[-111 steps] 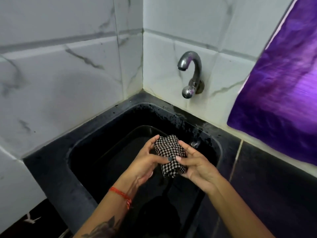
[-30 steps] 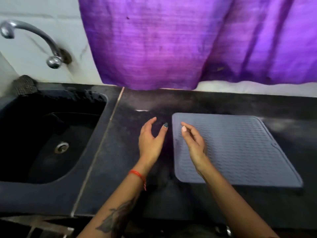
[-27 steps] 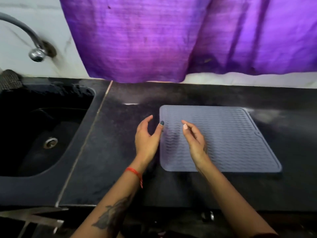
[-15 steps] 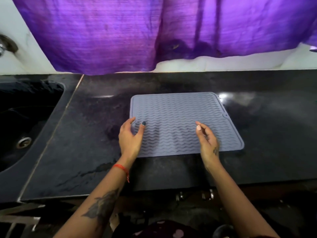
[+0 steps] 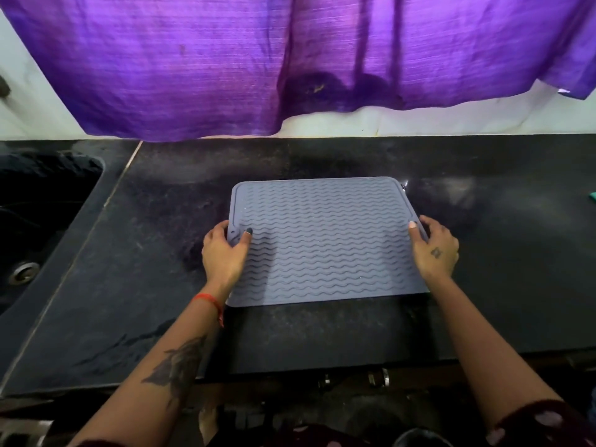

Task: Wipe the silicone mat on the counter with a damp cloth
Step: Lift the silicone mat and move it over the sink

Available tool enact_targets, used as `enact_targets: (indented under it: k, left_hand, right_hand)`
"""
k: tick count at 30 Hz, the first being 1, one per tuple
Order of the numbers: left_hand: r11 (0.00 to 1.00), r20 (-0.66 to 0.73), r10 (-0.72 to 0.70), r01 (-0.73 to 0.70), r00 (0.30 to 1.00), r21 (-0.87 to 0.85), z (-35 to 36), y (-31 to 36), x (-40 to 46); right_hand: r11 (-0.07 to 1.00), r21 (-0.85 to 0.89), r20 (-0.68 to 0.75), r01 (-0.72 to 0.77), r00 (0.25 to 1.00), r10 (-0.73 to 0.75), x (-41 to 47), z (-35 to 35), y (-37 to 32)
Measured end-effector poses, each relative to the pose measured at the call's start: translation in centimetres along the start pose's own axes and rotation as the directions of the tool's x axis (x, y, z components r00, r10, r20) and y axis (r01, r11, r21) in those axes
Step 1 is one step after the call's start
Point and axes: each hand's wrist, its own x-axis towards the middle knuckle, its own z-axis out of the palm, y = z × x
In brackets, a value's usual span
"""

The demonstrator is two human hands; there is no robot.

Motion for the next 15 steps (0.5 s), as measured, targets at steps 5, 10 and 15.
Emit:
enact_targets:
  k: [5,10,15]
  left_hand:
    - [0.998,0.038,-0.057,0.056,0.998,0.028,-0.2,-0.3,1.1]
    - [0.981,0.061,-0.195,0.196,0.979,-0.013,-1.0,0.0,1.9]
    - [0.967,0.156,-0.24,0.25,0.958,-0.049,-2.0,-1.2,3.0]
  right_hand:
    - [0.967,-0.254,0.163,-0.019,0.985,0.062,2.3,0.1,-0.2]
    - [0.963,-0.265,0.345,-0.037,0.93,0.13,4.1,-1.3,-1.6]
    - [0.969,-0.249,0.356,0.013,0.931,0.079,3.9,-1.9,-5.4]
